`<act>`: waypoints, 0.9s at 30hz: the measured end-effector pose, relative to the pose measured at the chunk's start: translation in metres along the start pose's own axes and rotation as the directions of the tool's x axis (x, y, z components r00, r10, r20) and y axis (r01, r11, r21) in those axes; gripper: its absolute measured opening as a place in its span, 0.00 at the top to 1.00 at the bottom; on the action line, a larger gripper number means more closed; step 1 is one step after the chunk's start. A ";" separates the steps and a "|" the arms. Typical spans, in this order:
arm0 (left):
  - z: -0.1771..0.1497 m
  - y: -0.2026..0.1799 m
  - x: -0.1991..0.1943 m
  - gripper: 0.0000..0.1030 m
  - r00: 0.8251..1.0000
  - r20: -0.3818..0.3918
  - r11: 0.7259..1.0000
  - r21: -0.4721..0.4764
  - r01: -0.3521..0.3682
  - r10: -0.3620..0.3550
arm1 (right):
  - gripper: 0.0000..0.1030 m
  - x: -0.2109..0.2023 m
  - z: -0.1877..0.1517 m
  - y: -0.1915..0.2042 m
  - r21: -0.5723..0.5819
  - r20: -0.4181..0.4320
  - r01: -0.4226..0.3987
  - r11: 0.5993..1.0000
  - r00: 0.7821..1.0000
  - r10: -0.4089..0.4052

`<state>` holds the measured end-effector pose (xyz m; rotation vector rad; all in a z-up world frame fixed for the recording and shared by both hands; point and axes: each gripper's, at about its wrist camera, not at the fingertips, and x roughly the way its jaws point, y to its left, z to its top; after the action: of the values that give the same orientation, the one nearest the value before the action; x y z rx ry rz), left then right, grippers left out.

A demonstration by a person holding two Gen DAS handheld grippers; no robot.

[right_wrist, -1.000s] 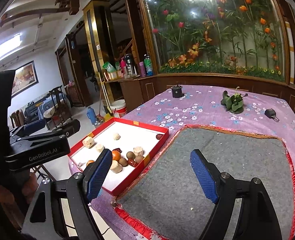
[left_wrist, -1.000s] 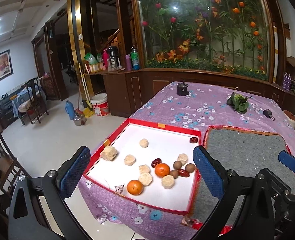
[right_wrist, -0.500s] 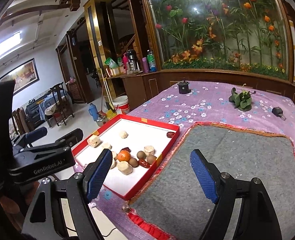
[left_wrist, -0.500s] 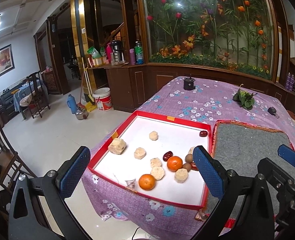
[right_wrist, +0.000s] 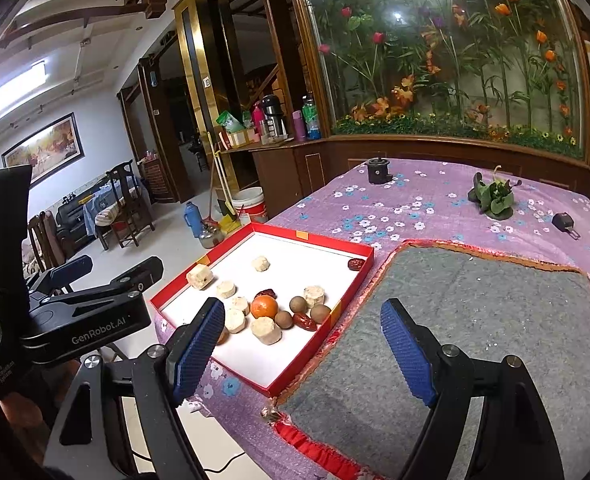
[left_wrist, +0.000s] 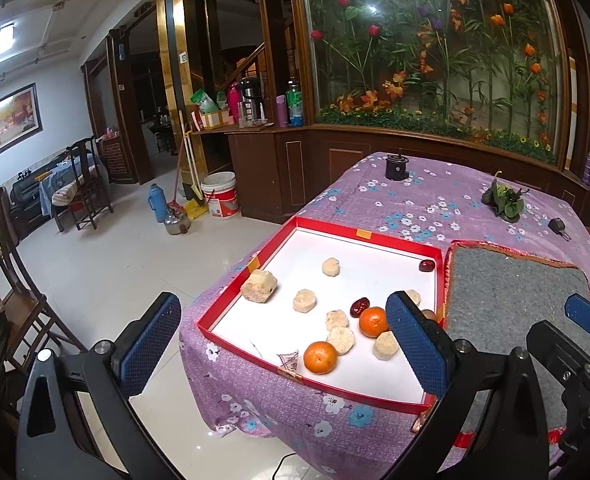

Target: Organize fruits

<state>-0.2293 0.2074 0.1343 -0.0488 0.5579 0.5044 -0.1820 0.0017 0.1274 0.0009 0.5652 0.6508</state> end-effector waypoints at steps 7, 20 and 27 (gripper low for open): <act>0.002 0.005 -0.005 0.00 1.000 0.009 1.000 -0.011 0.011 -0.011 | 0.21 0.001 -0.002 0.006 -0.005 -0.005 -0.004 1.000 1.000 0.004; 0.000 0.009 -0.013 0.00 0.999 0.024 0.999 -0.003 0.035 -0.035 | 0.21 0.001 0.003 0.009 -0.009 0.001 0.000 1.000 1.000 0.000; 0.000 0.010 -0.014 0.00 0.999 0.022 0.999 0.001 0.040 -0.040 | 0.21 0.003 0.004 0.012 -0.019 -0.003 -0.001 1.000 1.000 0.001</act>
<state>-0.2440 0.2096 0.1427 -0.0537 0.5351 0.4651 -0.1851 0.0131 0.1313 -0.0177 0.5621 0.6575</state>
